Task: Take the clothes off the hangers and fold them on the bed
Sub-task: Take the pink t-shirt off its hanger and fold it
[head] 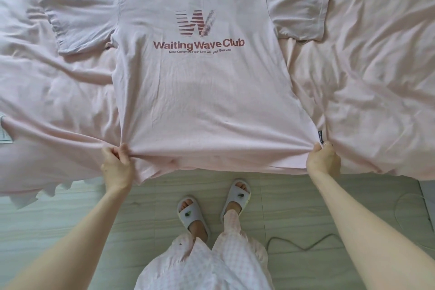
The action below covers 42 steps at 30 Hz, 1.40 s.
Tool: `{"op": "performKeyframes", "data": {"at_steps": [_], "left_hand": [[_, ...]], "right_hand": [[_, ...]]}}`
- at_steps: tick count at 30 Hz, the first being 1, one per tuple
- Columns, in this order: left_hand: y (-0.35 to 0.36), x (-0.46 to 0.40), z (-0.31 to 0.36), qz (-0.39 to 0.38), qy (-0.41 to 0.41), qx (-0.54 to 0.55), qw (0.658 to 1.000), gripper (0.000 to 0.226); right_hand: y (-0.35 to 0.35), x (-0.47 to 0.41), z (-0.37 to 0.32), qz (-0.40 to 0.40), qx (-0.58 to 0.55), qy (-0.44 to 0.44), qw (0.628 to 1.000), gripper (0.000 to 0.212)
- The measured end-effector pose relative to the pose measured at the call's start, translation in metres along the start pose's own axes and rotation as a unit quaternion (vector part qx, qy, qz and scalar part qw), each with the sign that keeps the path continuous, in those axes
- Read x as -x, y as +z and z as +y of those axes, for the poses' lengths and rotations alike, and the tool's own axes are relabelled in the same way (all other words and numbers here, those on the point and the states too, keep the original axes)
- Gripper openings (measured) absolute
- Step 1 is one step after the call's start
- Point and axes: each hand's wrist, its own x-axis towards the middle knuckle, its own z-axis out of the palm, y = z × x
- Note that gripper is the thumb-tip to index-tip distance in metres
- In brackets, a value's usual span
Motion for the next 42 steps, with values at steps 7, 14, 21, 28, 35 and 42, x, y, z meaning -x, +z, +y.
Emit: {"op": "performKeyframes", "data": {"at_steps": [7, 14, 21, 28, 35, 42], "left_hand": [[0.002, -0.015, -0.021, -0.085, -0.098, 0.139, 0.982, 0.023], [0.004, -0.008, -0.036, -0.217, -0.185, 0.175, 0.942, 0.032], [0.003, -0.016, -0.043, -0.211, -0.208, 0.212, 0.932, 0.009], [-0.012, -0.03, -0.058, -0.042, -0.17, 0.187, 0.967, 0.009], [-0.03, -0.037, -0.056, -0.092, -0.252, 0.358, 0.894, 0.034], [-0.041, -0.022, -0.067, -0.09, -0.079, 0.219, 0.968, 0.017]], "right_hand": [[0.013, 0.01, -0.016, -0.018, 0.042, -0.016, 0.999, 0.041], [0.044, 0.06, -0.052, -0.082, 0.1, -0.216, 0.968, 0.056], [0.081, 0.118, -0.089, -0.196, 0.135, -0.378, 0.895, 0.056], [0.102, 0.129, -0.104, -0.225, 0.179, -0.36, 0.887, 0.059], [0.105, 0.127, -0.097, -0.233, 0.194, -0.348, 0.887, 0.06], [0.105, 0.132, -0.079, -0.256, 0.233, -0.357, 0.868, 0.058]]}}
